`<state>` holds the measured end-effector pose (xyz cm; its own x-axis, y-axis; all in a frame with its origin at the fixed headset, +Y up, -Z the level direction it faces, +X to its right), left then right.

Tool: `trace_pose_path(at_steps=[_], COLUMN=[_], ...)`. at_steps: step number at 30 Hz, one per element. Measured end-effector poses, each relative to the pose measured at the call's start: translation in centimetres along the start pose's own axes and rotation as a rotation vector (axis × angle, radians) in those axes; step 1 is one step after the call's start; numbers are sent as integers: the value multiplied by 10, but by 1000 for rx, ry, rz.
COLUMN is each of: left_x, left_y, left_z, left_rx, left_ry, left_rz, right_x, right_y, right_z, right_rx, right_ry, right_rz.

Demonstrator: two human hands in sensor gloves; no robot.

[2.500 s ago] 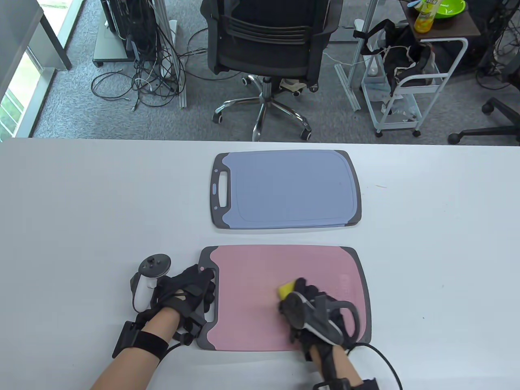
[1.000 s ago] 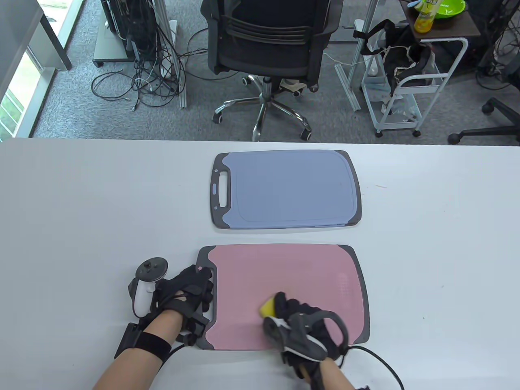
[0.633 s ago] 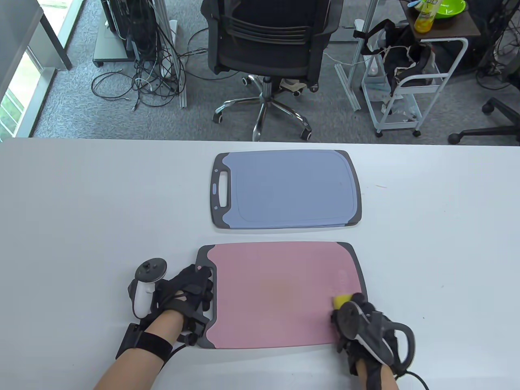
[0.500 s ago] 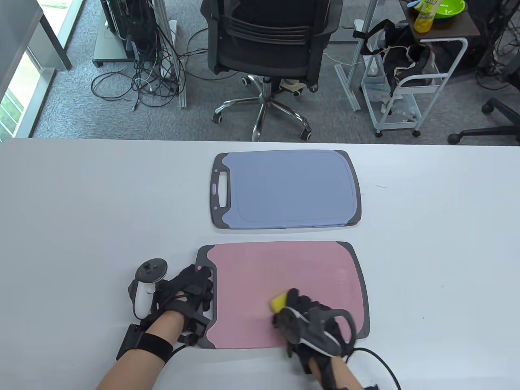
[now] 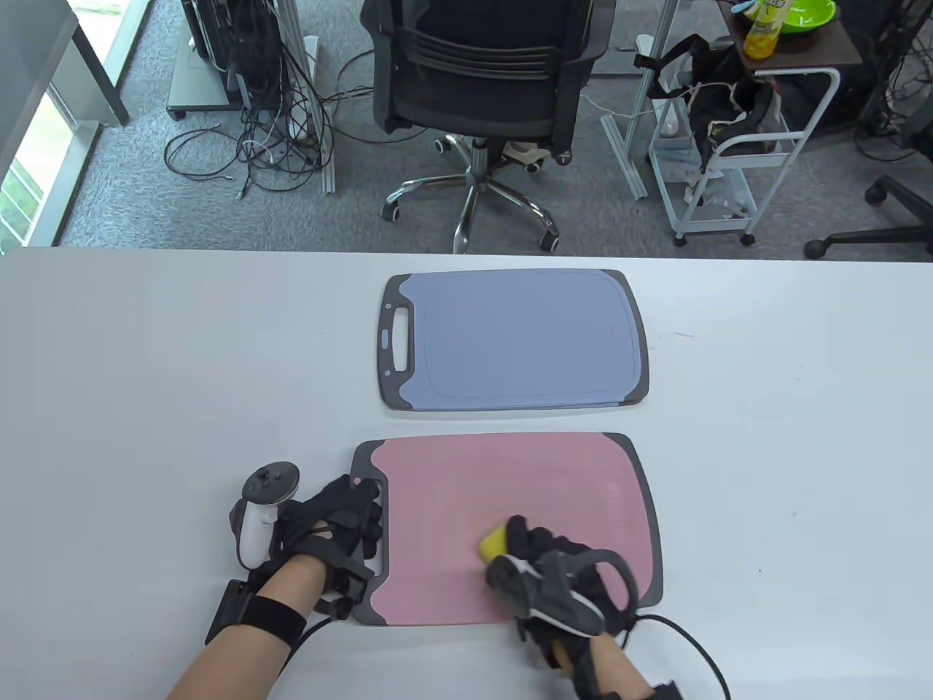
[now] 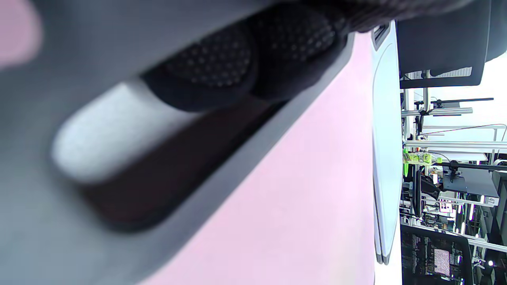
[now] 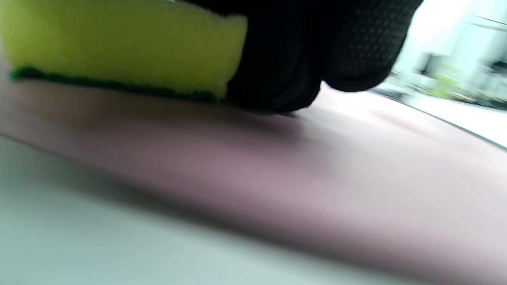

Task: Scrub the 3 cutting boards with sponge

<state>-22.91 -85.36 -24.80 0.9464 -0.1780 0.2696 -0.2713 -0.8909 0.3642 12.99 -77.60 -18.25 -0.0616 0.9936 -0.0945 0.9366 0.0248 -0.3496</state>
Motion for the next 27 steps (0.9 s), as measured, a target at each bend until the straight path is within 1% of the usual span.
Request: trace_pose_path(at_steps=[1, 2, 4, 6, 7, 8, 9, 11, 12, 13, 15, 17, 18, 19, 20, 21, 23, 24, 25, 26, 27], left_x=[1, 1, 2, 3, 3, 3, 3, 3, 3, 3, 3, 2, 1, 1, 0, 1, 0, 0, 0, 0, 0], left_y=[-1, -1, -1, -1, -1, -1, -1, -2, -2, -2, -2, -1, -1, -1, 0, 0, -1, 0, 0, 0, 0], left_z=[-1, -1, -1, 0, 0, 0, 0, -1, -1, -1, -1, -1, -1, -1, -1, -1, 0, 0, 0, 0, 0], left_rx=[3, 5, 5, 4, 3, 3, 2, 3, 2, 2, -1, -4, -7, -8, -11, -15, -14, -13, -12, -11, -10], left_ry=[-11, -20, -13, -6, -8, -8, -7, -5, -1, -1, 3, 1, 0, -2, -4, 0, -3, -5, -6, -9, -10], left_rz=[18, 31, 29, 24, 25, 23, 22, 20, 15, 13, 2, -13, -21, -28, -34, -40, -39, -38, -37, -34, -33], right_x=[-5, -8, -13, -14, -12, -7, -5, 2, 8, 12, 18, 23, 25, 26, 26, 27, 23, 18, 15, 11, 7], right_y=[30, 54, 90, 95, 85, 70, 54, 8, -32, -65, -122, -177, -192, -201, -200, -191, -156, -118, -102, -66, -38], right_z=[-16, -28, -45, -45, -39, -30, -19, 1, 17, 28, 42, 49, 50, 52, 52, 53, 50, 43, 39, 27, 17], right_rx=[-98, -180, -319, -347, -327, -264, -146, -25, 90, 173, 329, 480, 513, 525, 518, 507, 404, 312, 276, 190, 112], right_ry=[7, 13, -28, -29, -6, -9, -23, 12, 17, 16, 8, 29, 51, 57, 47, 14, -4, -19, -15, 2, 2], right_rz=[40, 44, 36, 84, 69, -39, -43, -13, 20, 29, -11, -78, -95, -115, -130, -126, -94, -98, -96, -77, -54])
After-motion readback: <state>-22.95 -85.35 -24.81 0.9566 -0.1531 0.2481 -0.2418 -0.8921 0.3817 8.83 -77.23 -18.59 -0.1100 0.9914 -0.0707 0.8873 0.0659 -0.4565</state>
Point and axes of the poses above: the tracker on the back of each hand, its own y axis roughly to the little-finger side, its own z axis roughly from the wrist to the fingertips, x = y × z, the point moved 3 cm from there along z, roughly from the wrist to the fingertips, and after that the axes turned 13 degrees about x, right-handed, at the moved point
